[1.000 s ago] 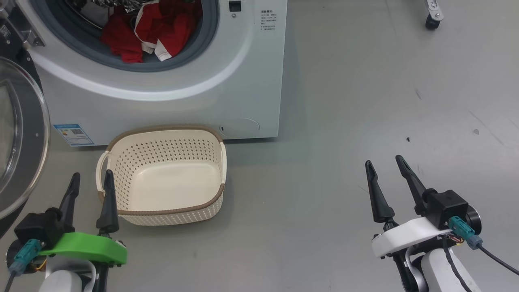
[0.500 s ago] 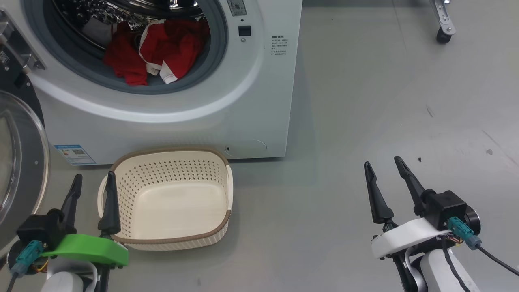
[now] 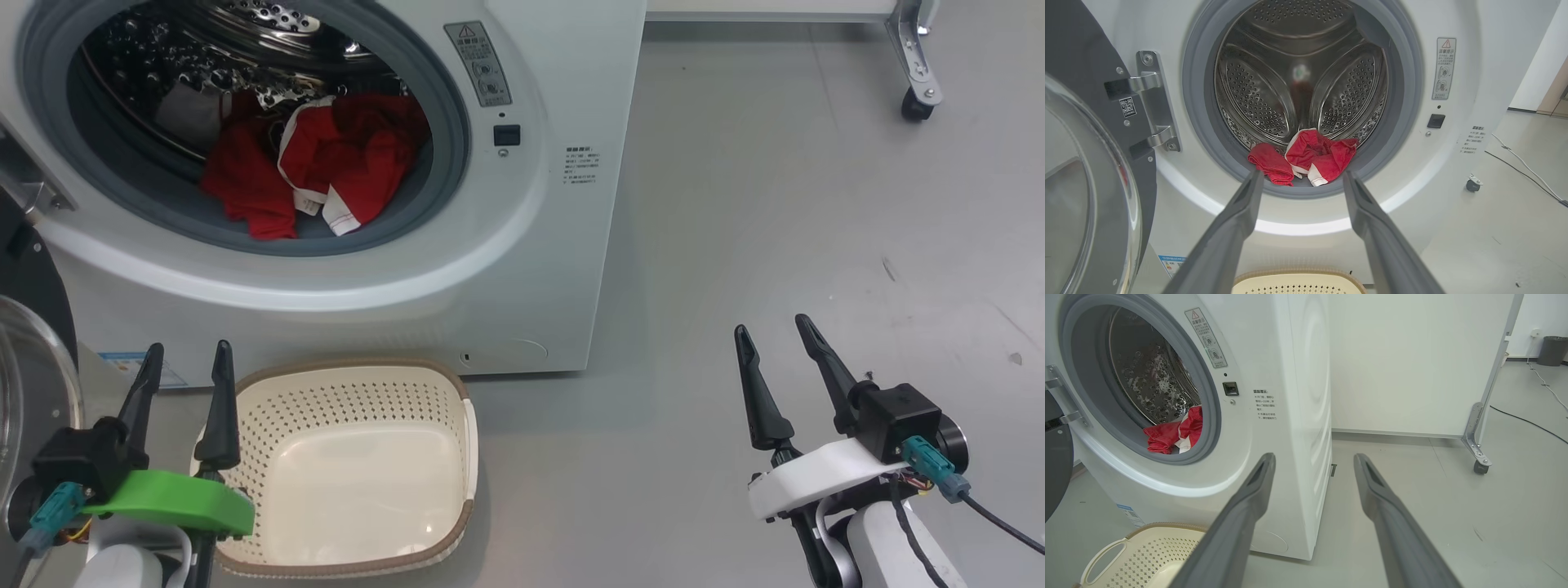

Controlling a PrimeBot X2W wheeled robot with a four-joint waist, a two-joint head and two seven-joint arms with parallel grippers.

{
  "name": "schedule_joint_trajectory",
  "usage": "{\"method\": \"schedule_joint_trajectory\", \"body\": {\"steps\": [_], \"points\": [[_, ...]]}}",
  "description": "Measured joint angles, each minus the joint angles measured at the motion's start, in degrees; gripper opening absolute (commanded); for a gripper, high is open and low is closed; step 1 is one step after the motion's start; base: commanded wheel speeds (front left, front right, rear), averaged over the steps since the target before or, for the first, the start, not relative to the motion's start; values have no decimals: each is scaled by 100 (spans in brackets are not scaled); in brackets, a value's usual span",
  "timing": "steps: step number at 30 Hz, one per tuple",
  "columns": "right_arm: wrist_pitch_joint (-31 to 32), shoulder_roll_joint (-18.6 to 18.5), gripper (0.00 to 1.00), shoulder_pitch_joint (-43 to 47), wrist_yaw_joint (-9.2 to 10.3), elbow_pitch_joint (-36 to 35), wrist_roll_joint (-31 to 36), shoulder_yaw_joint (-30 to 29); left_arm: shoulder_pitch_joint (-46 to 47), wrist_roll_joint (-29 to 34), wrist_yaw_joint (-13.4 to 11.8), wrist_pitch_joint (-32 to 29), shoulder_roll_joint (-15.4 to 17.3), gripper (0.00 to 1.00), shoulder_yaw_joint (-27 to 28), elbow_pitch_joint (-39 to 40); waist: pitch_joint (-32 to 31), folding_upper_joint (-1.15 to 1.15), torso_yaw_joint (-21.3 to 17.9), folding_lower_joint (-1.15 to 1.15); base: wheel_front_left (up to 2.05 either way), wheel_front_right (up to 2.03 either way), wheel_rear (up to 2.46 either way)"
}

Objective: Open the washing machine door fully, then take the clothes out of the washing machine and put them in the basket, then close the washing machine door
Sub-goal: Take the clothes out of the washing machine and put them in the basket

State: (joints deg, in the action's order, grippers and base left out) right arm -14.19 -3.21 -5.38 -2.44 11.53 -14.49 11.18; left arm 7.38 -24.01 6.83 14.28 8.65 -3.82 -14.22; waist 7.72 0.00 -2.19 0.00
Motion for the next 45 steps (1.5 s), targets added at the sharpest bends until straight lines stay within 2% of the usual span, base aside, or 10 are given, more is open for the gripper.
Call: {"method": "schedule_joint_trajectory", "body": {"steps": [20,45], "points": [[0,8,100,0,-1,8,0,-35,-9,-127,1,0,-79,100,-10,-109,-42,0,-5,0,87,-87,0],[0,21,100,0,-2,25,9,-47,-10,-110,1,0,-73,100,-70,-111,-1,0,-13,0,10,-10,0]]}}
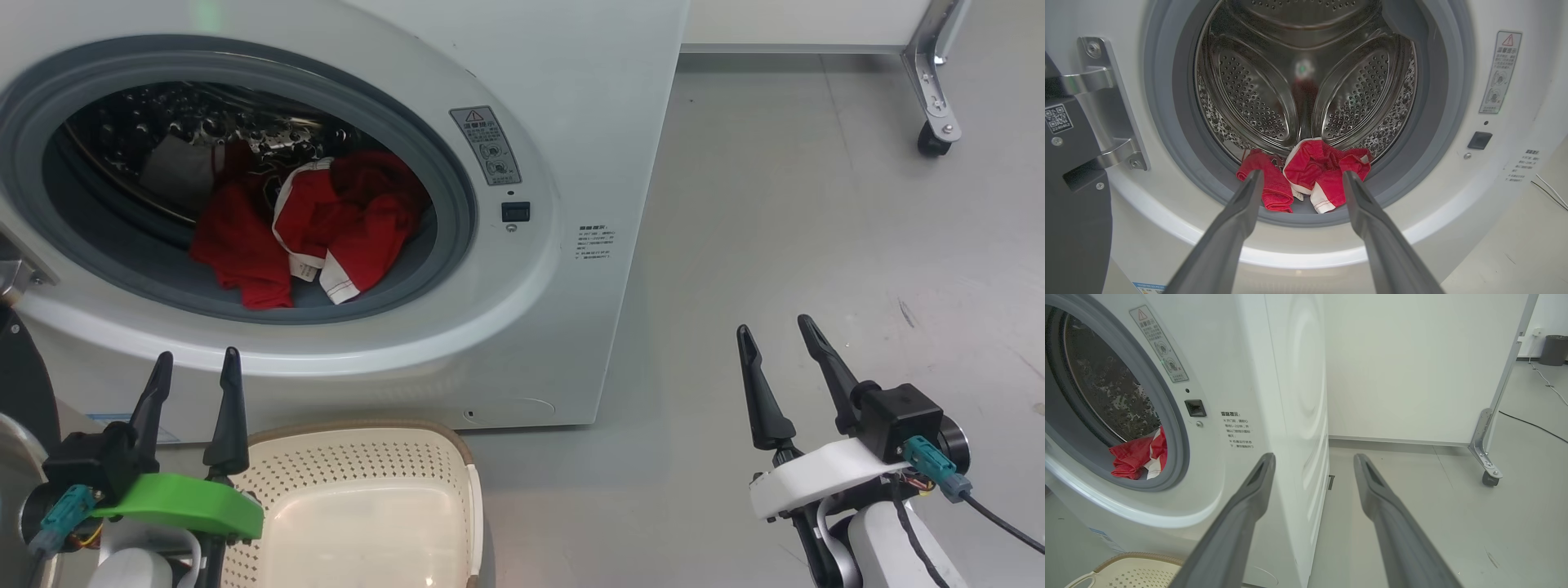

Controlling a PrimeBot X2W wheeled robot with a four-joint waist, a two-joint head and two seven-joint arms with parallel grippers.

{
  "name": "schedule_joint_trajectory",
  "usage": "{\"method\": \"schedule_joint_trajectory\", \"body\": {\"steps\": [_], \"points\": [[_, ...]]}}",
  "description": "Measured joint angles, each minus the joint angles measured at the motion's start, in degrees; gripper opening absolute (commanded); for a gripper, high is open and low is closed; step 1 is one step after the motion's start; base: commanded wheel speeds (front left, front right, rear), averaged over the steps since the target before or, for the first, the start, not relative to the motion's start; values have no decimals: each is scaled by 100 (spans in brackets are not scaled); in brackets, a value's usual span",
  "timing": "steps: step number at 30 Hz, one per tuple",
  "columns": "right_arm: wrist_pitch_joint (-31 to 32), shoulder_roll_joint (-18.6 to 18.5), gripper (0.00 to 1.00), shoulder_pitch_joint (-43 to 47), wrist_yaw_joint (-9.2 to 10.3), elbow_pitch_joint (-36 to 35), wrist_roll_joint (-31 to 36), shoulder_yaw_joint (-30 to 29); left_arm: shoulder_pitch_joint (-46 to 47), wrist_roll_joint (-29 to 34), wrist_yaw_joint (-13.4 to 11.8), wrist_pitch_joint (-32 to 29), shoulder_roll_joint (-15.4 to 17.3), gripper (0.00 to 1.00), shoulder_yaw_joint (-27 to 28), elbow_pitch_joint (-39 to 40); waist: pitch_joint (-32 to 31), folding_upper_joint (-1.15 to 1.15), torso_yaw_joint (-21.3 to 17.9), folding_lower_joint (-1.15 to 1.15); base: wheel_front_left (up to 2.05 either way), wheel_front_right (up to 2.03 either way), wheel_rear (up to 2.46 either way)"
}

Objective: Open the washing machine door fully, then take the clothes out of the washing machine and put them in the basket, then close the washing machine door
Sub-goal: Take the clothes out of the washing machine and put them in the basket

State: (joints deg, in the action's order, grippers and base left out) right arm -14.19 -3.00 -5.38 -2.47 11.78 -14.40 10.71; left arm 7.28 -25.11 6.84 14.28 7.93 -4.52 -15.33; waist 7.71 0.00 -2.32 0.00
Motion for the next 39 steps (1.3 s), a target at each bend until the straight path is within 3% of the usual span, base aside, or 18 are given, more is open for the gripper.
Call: {"method": "schedule_joint_trajectory", "body": {"steps": [20,32,39], "points": [[0,20,100,-1,-43,-11,24,79,0,153,-26,0,79,100,36,33,156,0,-67,0,0,0,0],[0,20,100,-44,-42,-120,40,308,65,366,-310,-113,464,100,225,226,710,0,-274,0,0,0,0],[-1,21,100,-253,-27,-260,-59,497,610,512,-424,-331,765,100,422,341,1151,0,-506,0,0,0,0]]}}
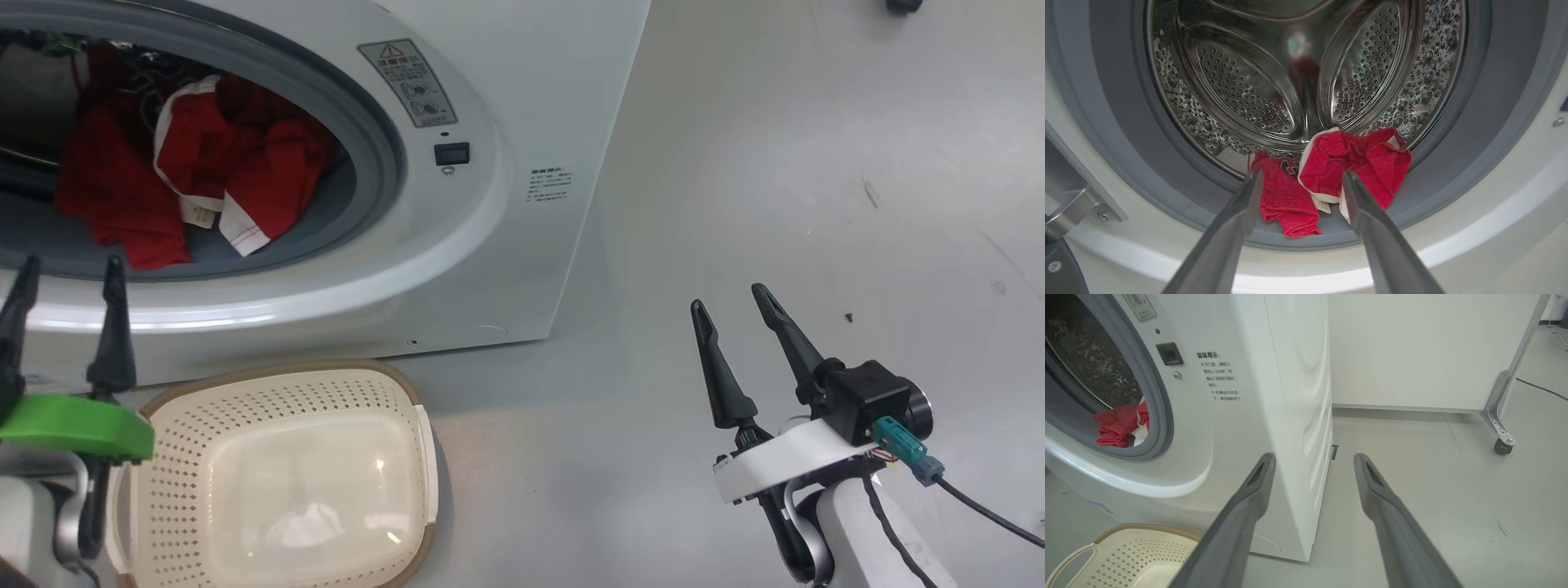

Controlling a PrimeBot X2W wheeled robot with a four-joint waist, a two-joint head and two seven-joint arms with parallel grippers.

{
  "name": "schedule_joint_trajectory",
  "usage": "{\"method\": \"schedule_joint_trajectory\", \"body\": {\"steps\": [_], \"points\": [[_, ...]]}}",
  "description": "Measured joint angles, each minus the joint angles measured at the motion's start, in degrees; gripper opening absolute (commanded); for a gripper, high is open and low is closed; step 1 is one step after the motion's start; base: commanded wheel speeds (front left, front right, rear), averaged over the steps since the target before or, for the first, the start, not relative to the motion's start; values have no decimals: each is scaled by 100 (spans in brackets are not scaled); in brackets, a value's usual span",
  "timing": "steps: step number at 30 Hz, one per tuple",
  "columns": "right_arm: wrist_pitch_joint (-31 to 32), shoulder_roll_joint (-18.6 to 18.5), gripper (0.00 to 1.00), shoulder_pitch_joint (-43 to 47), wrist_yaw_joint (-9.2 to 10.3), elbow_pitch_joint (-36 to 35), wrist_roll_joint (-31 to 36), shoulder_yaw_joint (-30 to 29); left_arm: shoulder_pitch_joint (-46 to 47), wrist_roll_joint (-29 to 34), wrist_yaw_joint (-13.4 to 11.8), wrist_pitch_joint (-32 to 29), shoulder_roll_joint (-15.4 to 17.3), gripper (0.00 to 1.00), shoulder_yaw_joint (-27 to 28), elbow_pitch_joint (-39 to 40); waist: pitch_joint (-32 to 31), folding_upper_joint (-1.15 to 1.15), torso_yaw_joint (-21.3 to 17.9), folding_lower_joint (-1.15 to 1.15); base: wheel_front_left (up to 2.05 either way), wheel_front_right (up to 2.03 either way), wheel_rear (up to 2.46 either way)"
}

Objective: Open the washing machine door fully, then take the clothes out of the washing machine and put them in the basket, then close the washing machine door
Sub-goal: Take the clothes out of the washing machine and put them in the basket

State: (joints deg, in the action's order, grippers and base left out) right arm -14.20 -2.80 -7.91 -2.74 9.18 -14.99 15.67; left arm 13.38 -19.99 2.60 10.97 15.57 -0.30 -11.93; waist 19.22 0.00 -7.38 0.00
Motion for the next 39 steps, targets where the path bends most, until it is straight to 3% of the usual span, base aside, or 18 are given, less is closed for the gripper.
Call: {"method": "schedule_joint_trajectory", "body": {"steps": [9,22,39], "points": [[-7,0,100,-258,138,-116,-198,223,904,0,-242,-495,370,100,308,-91,557,0,-376,0,0,0,0],[-7,0,100,-525,292,-181,-315,425,1866,207,-483,-1251,801,100,330,-878,1060,0,-832,0,0,0,0],[-7,2,100,-640,493,-199,-414,577,2762,504,-531,-2024,1114,100,138,-1823,1266,0,-1013,0,0,0,0]]}}
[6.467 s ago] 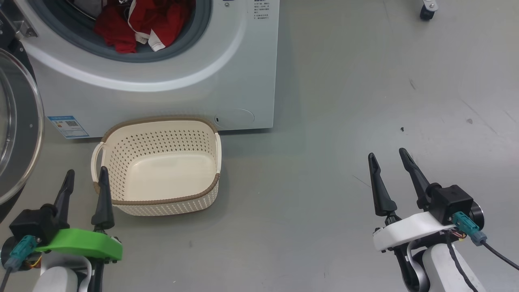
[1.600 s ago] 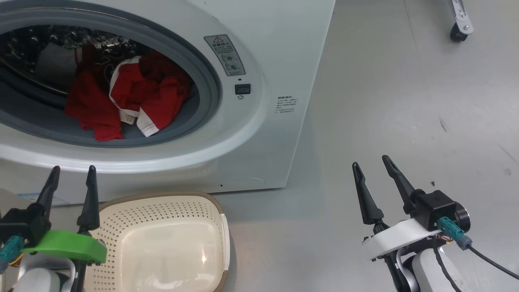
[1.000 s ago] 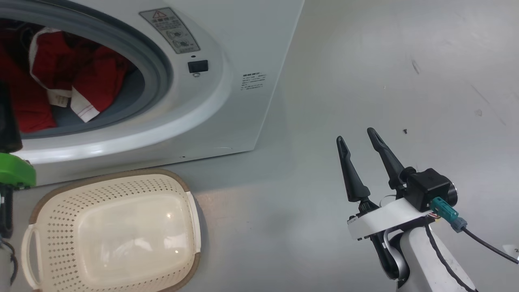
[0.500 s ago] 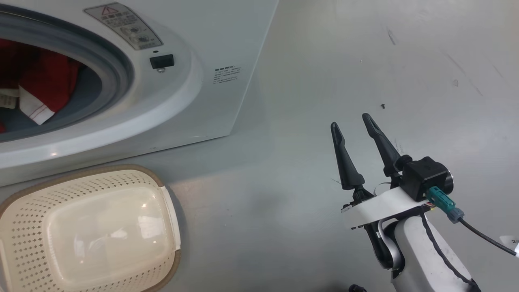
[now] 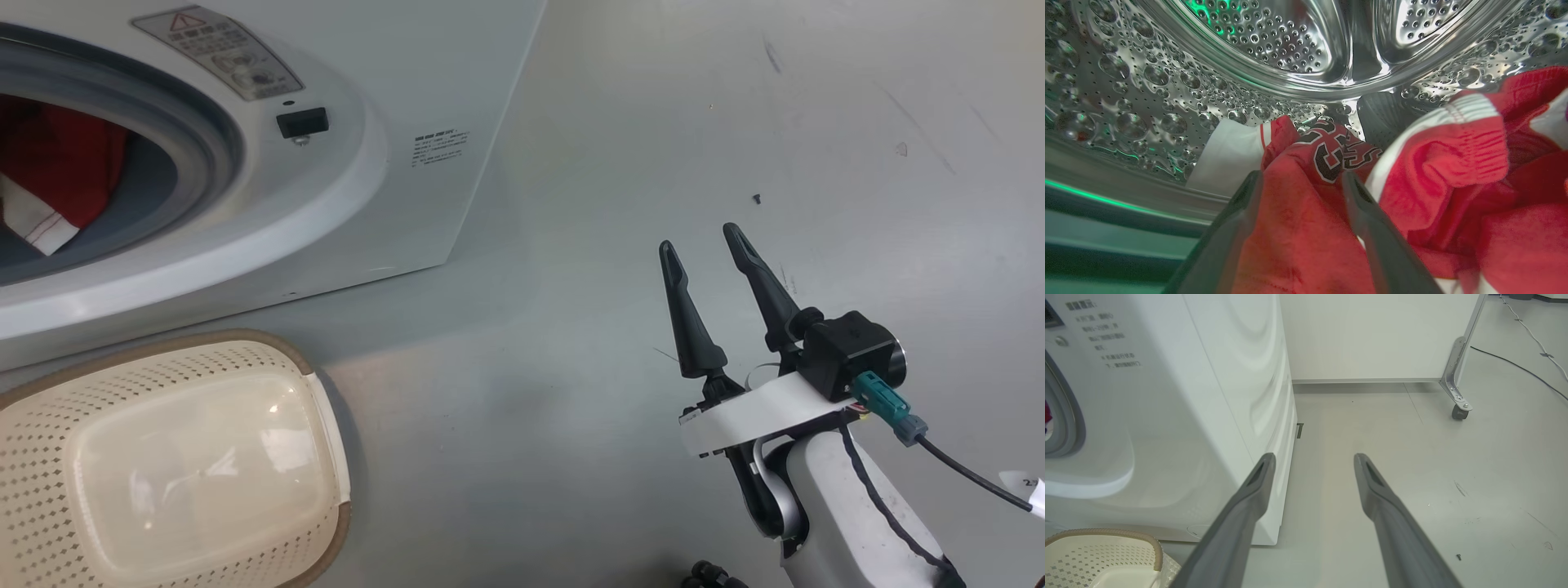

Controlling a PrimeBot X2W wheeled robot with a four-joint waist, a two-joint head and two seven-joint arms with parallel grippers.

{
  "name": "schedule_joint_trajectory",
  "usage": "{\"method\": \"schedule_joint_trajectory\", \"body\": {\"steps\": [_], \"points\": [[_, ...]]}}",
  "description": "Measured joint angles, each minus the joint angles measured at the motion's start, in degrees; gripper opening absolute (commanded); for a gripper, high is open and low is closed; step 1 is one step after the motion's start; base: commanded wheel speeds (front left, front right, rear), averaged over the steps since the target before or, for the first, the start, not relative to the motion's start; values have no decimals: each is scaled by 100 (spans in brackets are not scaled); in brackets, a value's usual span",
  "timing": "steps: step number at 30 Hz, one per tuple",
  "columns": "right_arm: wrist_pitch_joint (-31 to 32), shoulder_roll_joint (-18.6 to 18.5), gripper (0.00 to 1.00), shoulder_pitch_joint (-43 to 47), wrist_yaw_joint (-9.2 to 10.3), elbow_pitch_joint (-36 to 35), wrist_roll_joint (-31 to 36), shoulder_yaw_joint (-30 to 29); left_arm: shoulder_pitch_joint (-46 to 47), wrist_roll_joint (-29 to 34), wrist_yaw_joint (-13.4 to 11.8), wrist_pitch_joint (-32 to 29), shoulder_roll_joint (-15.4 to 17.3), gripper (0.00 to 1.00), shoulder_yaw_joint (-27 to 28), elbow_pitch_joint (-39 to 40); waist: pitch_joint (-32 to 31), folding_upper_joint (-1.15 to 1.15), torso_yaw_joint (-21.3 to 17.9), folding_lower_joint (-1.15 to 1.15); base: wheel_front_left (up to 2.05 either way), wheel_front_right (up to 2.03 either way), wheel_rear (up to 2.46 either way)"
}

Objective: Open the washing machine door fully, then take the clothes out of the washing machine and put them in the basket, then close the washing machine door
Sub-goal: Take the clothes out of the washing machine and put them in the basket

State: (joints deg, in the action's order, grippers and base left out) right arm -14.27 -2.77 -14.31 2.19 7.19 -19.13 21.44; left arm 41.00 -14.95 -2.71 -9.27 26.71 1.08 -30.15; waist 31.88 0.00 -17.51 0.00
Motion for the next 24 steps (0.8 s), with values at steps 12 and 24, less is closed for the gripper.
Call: {"method": "schedule_joint_trajectory", "body": {"steps": [12,24], "points": [[0,2,100,-91,48,-47,-152,192,439,43,52,-437,299,100,-55,-510,173,0,-184,0,0,0,0],[-1,2,100,-155,105,-78,-154,230,694,271,98,-528,355,100,-266,-889,277,0,-284,0,0,0,0]]}}
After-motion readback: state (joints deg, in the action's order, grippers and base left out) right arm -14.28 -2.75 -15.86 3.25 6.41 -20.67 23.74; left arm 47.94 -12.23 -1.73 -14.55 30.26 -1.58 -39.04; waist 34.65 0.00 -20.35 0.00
